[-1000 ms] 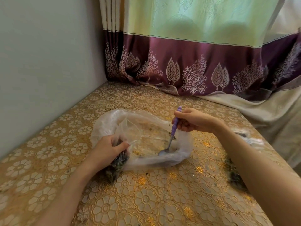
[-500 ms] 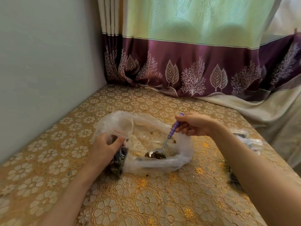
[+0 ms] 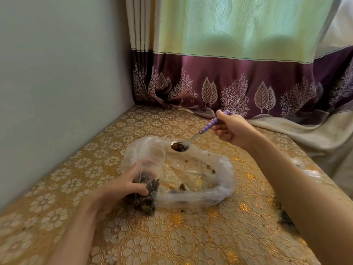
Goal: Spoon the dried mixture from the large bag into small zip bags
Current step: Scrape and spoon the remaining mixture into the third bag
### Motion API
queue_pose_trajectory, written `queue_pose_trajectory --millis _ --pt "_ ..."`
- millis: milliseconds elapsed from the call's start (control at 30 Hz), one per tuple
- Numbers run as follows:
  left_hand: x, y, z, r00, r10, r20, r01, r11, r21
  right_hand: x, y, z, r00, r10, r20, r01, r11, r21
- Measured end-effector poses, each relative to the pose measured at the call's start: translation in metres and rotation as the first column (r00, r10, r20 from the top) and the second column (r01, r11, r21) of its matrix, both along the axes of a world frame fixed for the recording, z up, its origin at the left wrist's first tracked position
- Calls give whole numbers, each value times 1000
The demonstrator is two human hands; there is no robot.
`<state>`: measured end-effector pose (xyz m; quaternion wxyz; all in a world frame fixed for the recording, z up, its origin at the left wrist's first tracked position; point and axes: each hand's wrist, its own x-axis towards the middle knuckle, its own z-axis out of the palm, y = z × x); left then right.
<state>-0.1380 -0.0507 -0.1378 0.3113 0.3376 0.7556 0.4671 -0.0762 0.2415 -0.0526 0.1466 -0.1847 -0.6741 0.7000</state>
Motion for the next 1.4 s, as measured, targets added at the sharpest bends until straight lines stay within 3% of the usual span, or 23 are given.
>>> queue_pose_trajectory --millis 167,400,500,633,767,867,933,1200,1400 --pt "-4 -3 -2 996 -51 67 49 998 34 -9 -33 16 994 37 -100 -32 998 54" --pt "-10 -7 -5 989 0 148 -7 999 48 -2 -76 25 943 198 -268 -70 904 423" --pt "-11 -6 -4 993 7 122 -12 999 46 2 -83 28 913 266 -308 -87 867 491" --pt "-10 -4 -3 998 8 59 -12 998 65 8 -76 27 907 233 -351 -50 887 459" --pt "-11 -1 -7 998 45 37 -49 994 99 13 -58 15 908 26 -418 85 966 244" --pt "-13 3 -8 991 122 57 -130 977 166 21 -44 -4 921 -124 -369 162 984 72" --pt "-14 5 -10 986 160 52 -167 967 191 28 -37 -19 938 -175 -300 201 978 58" --pt "-13 9 -16 986 163 18 -164 968 192 44 -27 -48 974 -201 -108 226 921 318" --pt "-13 10 -17 988 154 23 -155 972 176 51 -25 -50 992 -126 -7 122 937 329"
